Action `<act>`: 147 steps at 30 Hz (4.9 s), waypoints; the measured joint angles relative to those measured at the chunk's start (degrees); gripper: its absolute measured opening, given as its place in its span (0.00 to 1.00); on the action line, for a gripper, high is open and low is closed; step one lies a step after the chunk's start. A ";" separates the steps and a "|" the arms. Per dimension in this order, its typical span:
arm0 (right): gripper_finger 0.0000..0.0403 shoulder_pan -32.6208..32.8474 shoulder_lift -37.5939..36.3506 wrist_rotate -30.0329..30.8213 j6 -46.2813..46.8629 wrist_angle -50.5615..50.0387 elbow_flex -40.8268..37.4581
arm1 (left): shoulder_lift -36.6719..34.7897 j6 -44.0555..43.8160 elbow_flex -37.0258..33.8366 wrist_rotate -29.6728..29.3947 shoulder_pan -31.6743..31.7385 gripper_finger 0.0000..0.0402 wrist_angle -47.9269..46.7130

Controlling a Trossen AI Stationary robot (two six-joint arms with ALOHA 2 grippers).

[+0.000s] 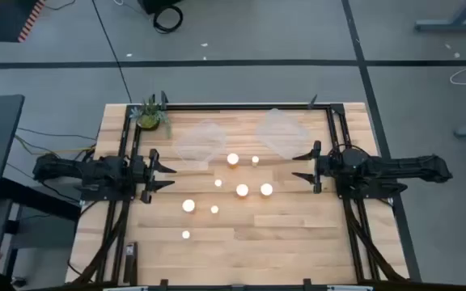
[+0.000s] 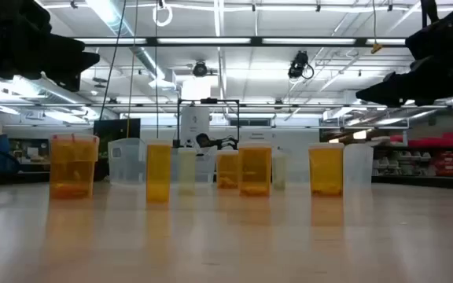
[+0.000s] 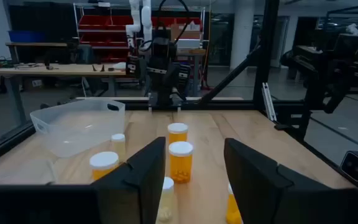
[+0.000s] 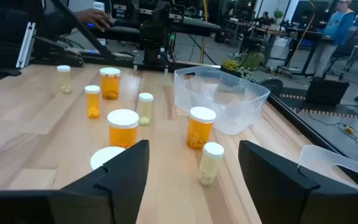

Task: Pick and place medicine bottles into bin by pill shape (circle, oval)

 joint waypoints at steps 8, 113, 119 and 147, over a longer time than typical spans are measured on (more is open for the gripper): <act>0.63 0.00 0.01 0.00 0.00 0.00 0.00 | 0.01 0.01 0.00 -0.02 -0.01 0.43 0.01; 0.63 0.00 0.03 0.00 0.00 0.00 -0.01 | 11.40 -2.42 -0.02 -6.06 -0.07 0.43 11.45; 0.63 0.00 0.03 0.00 0.00 0.00 -0.01 | 14.52 -4.58 -0.02 -6.61 -0.07 0.43 11.49; 0.63 0.00 0.04 0.00 0.00 0.00 -0.01 | 16.15 2.38 -0.02 -15.63 0.00 0.43 12.04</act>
